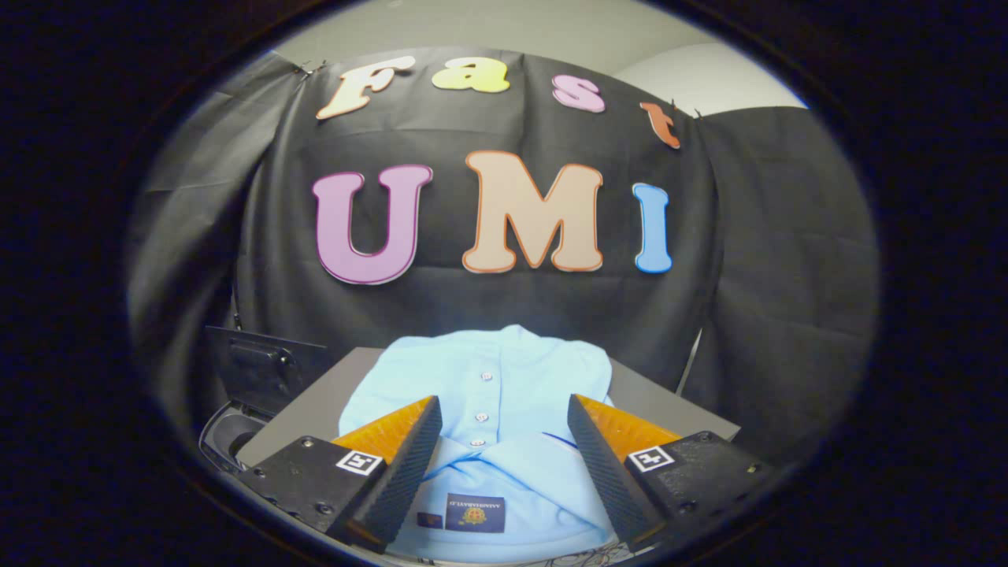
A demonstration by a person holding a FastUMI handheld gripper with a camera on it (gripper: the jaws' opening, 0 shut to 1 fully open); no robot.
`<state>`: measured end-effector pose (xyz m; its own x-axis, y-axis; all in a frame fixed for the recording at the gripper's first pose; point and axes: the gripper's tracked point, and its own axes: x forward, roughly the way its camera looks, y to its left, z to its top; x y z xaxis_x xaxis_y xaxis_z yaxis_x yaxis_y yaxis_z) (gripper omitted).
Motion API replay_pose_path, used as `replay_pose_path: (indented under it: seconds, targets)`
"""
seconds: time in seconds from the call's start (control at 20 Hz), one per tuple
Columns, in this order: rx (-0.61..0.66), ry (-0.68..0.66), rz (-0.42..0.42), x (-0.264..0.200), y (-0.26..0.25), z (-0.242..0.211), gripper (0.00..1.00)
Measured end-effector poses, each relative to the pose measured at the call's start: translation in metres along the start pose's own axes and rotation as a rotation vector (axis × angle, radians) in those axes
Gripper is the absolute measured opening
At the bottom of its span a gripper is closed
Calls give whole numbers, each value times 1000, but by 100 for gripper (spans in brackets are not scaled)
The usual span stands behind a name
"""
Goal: Put the clothes into the washing machine and then close the washing machine lid.
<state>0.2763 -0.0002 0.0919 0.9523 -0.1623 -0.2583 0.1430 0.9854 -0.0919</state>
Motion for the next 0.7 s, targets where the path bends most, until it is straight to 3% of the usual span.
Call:
replay_pose_path:
  seconds: [0.3,0.4,0.65,0.7]
  targets:
    - [51,64,-11,3,6,-13,98]
    - [51,80,-13,1,14,-15,91]
    - [81,110,15,-1,42,-14,32]
    - [106,121,31,-3,50,-15,28]
